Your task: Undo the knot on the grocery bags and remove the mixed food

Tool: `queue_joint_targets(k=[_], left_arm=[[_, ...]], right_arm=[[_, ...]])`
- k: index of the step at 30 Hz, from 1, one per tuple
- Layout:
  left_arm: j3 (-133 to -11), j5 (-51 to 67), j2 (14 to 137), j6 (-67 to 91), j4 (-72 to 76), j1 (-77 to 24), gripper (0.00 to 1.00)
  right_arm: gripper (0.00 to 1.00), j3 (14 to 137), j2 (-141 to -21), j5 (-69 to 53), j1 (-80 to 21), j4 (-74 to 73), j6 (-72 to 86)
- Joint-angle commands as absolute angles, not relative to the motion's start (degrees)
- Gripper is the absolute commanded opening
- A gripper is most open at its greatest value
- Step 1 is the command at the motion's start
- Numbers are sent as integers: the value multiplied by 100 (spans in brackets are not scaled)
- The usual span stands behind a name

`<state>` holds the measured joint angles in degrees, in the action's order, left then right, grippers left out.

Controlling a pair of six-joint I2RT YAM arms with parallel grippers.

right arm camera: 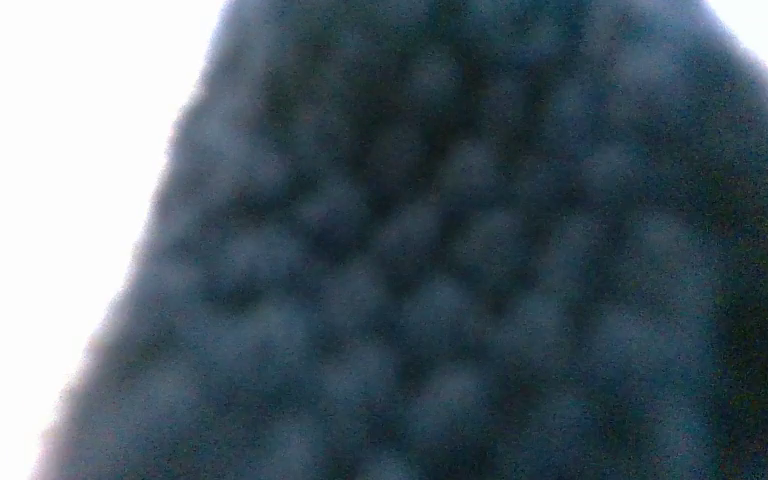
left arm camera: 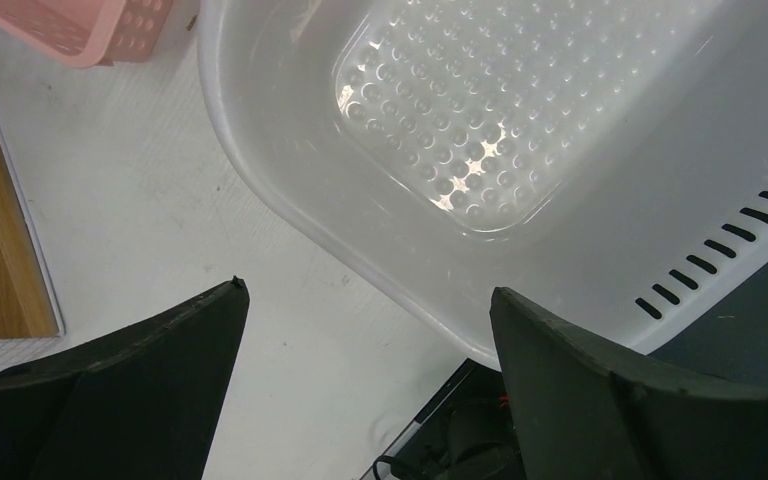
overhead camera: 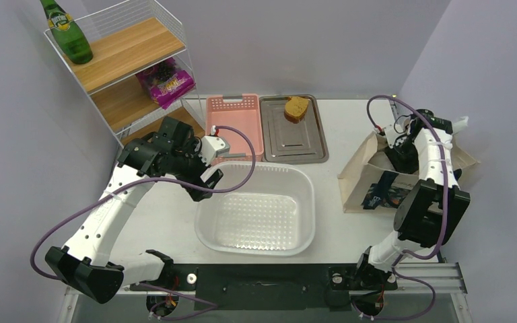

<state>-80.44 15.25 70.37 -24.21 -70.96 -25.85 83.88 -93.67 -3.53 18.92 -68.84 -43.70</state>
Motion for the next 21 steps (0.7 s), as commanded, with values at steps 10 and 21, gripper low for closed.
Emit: queue_joint_targets(k=[10, 21], left_arm=[[-8205, 1574, 6808, -2463, -6815, -2611, 91], [-8237, 1744, 6333, -2328, -6094, -2615, 91]], right_arm=[[0, 10065, -8315, -1720, 2346, -7634, -3632], [0, 11769, -8161, -2186, 2344, -8089, -3049]])
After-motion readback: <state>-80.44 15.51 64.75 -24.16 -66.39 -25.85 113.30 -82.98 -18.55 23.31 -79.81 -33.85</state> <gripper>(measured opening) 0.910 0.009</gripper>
